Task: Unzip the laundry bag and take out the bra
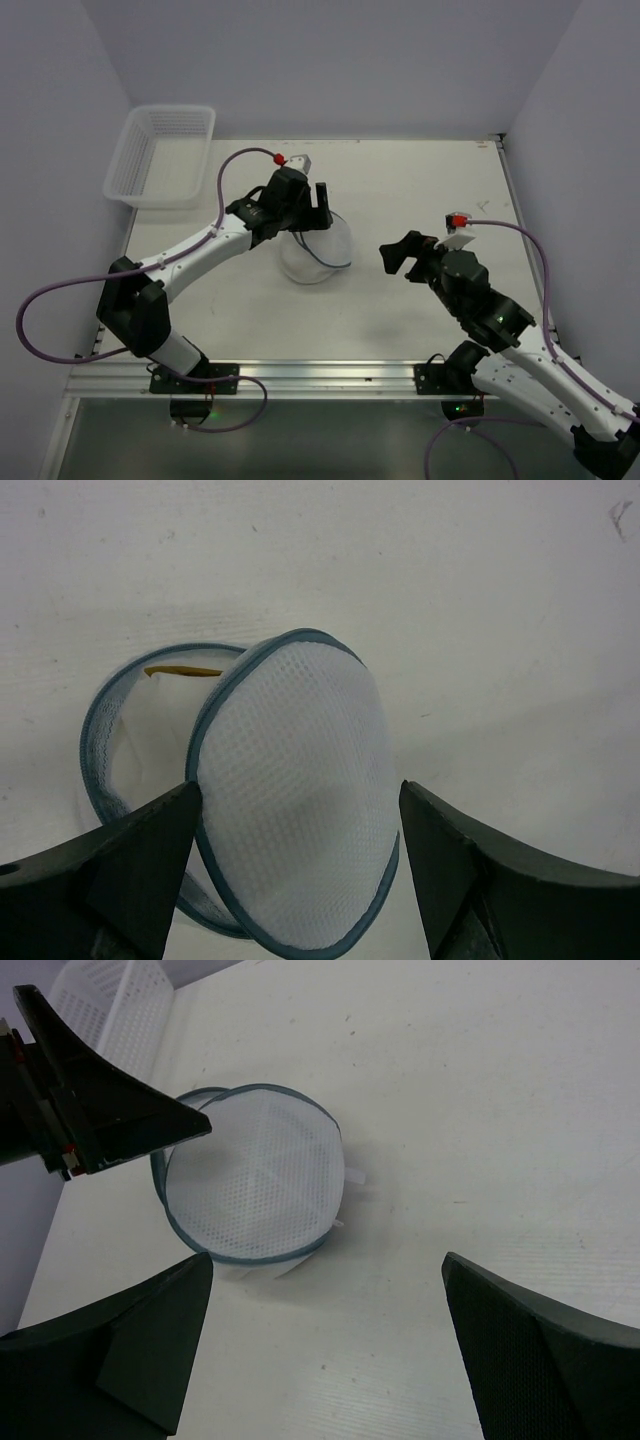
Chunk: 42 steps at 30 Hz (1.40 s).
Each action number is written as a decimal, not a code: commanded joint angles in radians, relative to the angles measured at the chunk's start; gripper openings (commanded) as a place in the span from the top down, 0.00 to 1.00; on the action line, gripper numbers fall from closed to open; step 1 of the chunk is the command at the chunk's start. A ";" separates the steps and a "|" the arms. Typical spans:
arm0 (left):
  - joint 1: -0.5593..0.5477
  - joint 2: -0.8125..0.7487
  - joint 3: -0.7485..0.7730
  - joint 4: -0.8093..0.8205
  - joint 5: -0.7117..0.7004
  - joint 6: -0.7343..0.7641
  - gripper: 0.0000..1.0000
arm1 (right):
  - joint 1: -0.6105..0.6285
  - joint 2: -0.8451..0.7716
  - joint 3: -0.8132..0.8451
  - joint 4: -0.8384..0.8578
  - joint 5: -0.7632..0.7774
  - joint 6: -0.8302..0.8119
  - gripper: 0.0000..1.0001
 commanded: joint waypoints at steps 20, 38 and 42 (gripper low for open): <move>0.027 0.006 0.014 -0.055 -0.093 0.011 0.16 | -0.003 0.035 0.030 0.056 -0.036 0.003 0.01; -0.006 0.003 0.019 0.098 0.234 -0.101 0.28 | -0.001 0.008 0.033 0.058 -0.001 0.006 0.01; -0.075 0.043 0.068 0.123 0.260 -0.111 0.28 | -0.001 -0.046 0.024 0.039 0.065 0.018 0.01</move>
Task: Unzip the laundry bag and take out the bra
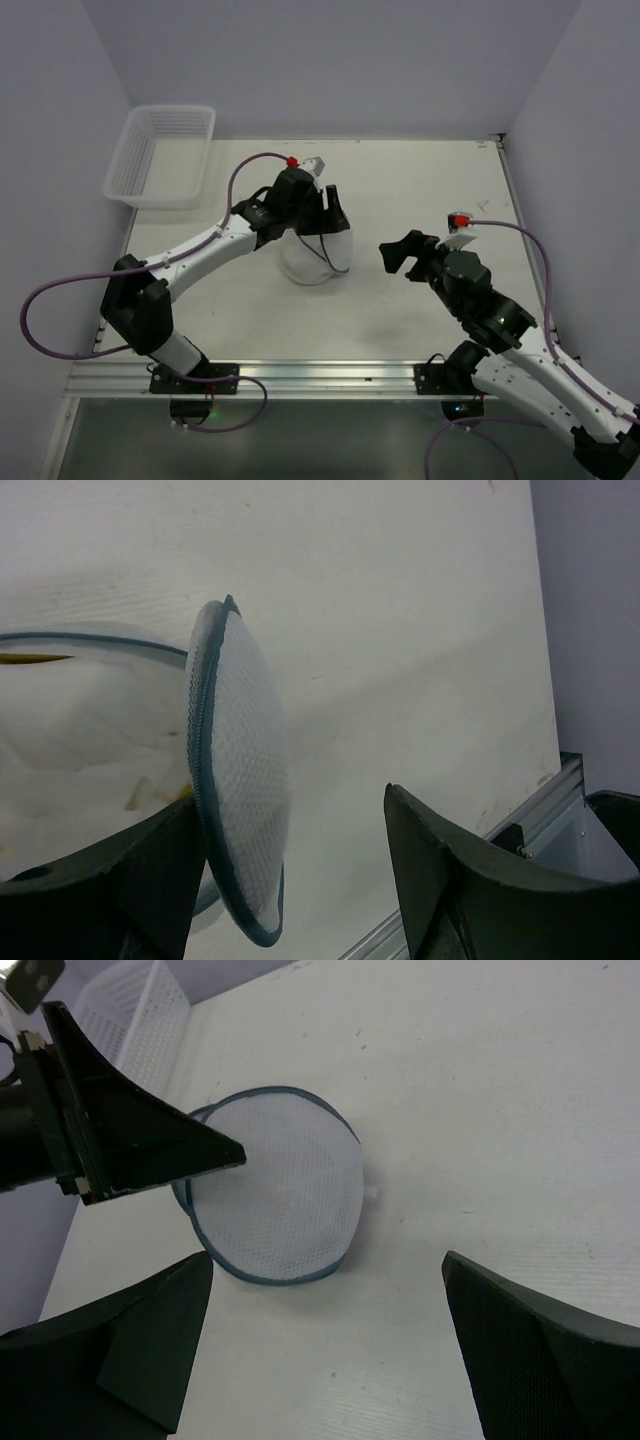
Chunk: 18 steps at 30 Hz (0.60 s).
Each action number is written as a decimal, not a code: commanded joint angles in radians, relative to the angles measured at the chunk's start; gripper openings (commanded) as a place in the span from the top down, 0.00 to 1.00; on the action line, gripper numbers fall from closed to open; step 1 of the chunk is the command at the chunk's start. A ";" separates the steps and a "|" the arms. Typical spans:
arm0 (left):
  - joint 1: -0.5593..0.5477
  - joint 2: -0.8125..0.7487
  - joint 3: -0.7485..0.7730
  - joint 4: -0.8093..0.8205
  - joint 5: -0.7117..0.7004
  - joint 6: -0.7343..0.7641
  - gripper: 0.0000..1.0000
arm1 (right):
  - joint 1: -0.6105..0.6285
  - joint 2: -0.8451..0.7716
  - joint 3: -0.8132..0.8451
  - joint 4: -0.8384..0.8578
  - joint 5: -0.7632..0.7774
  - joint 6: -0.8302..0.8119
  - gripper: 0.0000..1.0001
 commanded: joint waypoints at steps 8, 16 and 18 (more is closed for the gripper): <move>-0.192 0.179 0.159 0.146 0.098 -0.064 0.28 | -0.001 -0.194 0.018 -0.038 0.223 0.032 0.01; -0.252 0.216 0.198 0.149 0.025 -0.041 0.20 | -0.001 -0.264 0.021 -0.048 0.244 0.013 0.01; -0.238 0.167 0.193 0.123 -0.040 -0.018 0.16 | -0.001 -0.244 0.032 -0.048 0.220 0.012 0.01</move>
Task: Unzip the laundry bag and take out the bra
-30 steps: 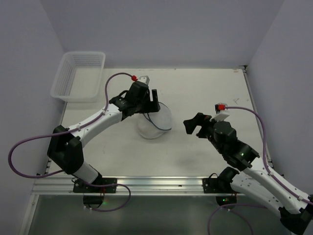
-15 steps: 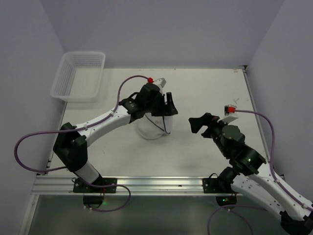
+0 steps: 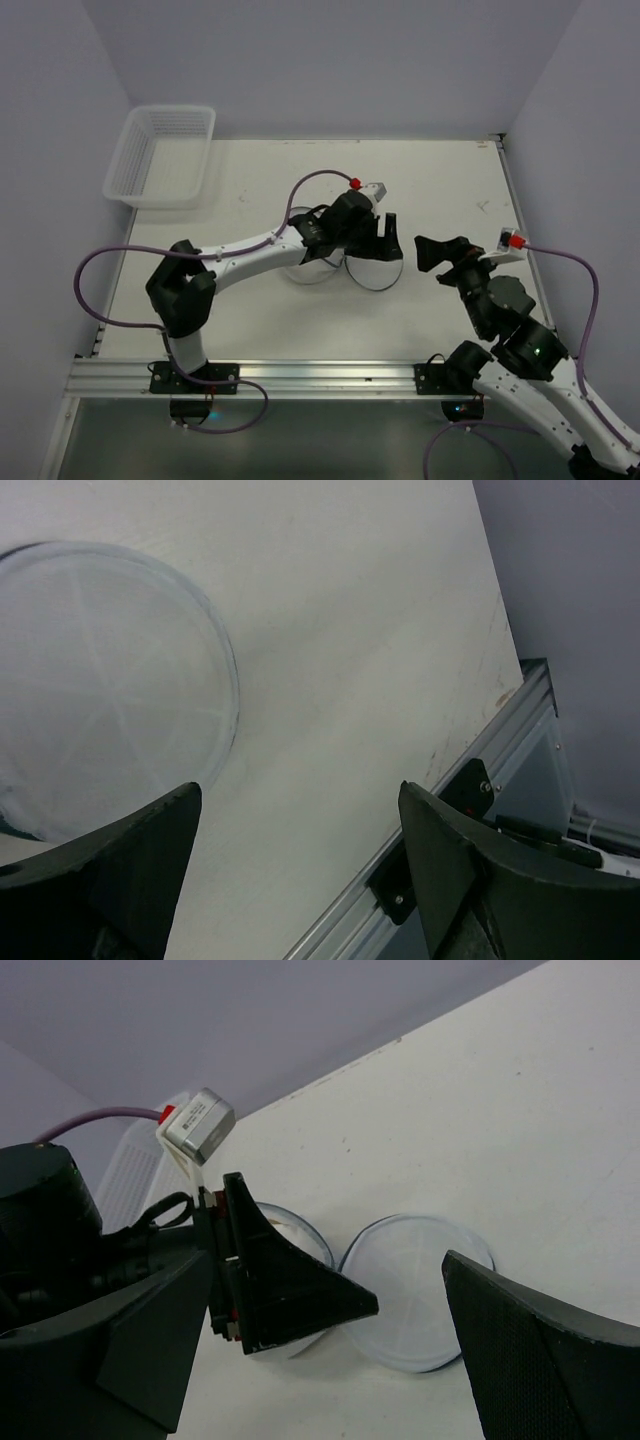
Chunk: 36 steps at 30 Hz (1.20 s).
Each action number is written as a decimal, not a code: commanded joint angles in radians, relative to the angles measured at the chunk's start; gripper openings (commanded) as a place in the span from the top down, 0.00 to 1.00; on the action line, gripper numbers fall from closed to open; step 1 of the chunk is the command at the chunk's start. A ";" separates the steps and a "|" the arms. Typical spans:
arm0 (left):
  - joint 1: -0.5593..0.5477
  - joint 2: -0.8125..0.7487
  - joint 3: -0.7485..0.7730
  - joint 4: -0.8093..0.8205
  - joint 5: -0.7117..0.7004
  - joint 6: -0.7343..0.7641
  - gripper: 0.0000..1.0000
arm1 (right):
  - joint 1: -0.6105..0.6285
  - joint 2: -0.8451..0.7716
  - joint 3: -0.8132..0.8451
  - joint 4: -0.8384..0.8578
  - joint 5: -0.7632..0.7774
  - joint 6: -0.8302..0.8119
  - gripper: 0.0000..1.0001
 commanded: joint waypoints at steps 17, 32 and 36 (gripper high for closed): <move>0.252 -0.399 -0.283 -0.130 -0.312 0.079 0.19 | -0.066 0.765 0.160 0.189 -0.418 0.178 0.01; 0.287 -0.474 -0.474 -0.109 -0.310 0.051 0.24 | -0.089 1.258 0.279 0.312 -0.547 0.213 0.01; 0.292 -0.474 -0.492 -0.103 -0.301 0.047 0.24 | -0.087 1.285 0.265 0.373 -0.580 0.190 0.13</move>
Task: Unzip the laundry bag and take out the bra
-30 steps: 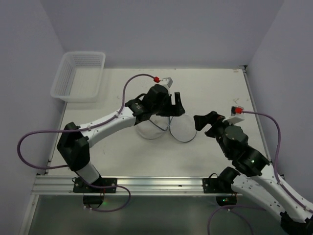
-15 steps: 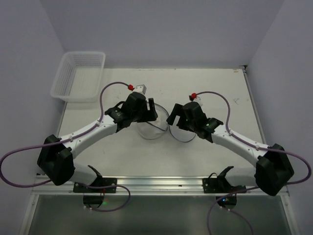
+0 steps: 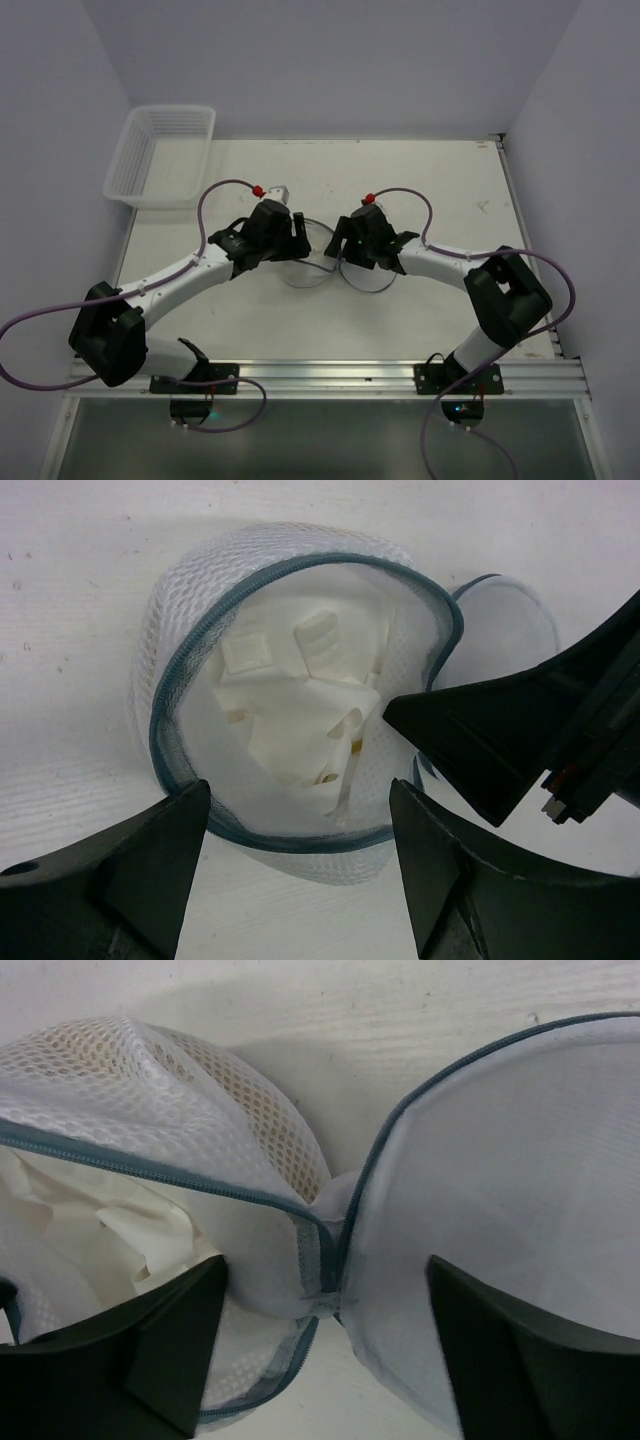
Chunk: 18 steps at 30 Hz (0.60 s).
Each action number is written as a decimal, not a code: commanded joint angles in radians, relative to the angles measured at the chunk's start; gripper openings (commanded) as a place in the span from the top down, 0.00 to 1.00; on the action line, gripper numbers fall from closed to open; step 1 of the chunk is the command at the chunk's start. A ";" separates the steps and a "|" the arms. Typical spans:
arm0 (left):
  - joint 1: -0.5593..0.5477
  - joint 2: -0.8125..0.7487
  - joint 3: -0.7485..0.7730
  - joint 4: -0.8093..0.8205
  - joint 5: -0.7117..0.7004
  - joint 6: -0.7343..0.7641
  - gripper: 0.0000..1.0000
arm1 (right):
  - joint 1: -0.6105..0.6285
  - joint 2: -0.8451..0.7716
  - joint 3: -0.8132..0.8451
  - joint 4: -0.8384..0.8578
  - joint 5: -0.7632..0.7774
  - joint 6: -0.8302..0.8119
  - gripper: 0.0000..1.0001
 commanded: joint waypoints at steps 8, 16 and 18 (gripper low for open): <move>0.024 -0.024 -0.015 0.029 -0.006 -0.008 0.24 | -0.006 -0.108 -0.031 0.082 0.000 -0.114 0.93; 0.024 -0.012 0.056 0.018 0.010 0.007 0.22 | -0.003 -0.234 -0.019 0.038 -0.012 -0.198 1.00; 0.024 -0.010 0.086 0.007 -0.010 0.012 0.21 | 0.006 -0.266 0.000 0.016 -0.013 -0.208 1.00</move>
